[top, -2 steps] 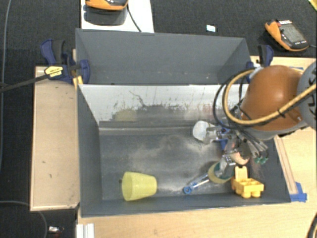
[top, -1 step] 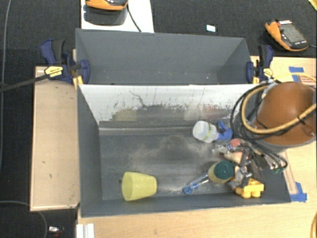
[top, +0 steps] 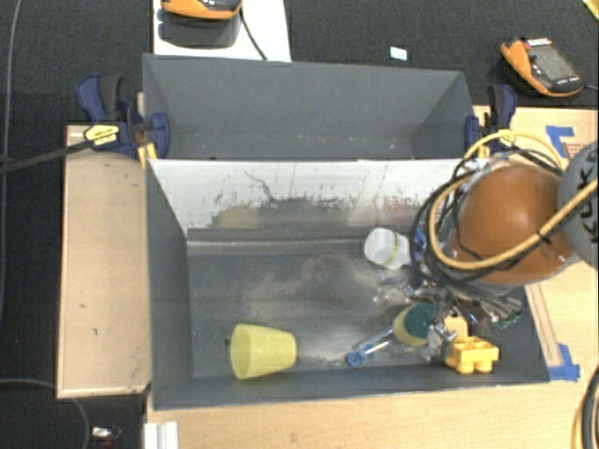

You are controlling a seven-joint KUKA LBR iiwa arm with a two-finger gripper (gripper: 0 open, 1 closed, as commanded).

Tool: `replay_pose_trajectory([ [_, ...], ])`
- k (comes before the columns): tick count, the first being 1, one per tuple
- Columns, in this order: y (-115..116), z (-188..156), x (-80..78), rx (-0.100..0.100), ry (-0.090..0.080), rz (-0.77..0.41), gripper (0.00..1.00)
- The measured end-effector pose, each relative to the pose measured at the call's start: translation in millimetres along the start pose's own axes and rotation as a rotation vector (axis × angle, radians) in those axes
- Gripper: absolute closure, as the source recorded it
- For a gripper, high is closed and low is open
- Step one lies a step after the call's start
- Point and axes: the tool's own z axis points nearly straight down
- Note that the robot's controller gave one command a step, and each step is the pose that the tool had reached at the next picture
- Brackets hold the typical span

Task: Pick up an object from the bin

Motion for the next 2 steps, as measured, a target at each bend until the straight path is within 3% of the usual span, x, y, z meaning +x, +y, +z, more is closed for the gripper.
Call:
replay_pose_trajectory([
  [1, -34.7, 64.6, 23.8, 0.007, -0.013, -0.025, 0.0],
  [2, -21.1, 65.4, 20.4, 0.002, -0.01, 0.047, 1.0],
])
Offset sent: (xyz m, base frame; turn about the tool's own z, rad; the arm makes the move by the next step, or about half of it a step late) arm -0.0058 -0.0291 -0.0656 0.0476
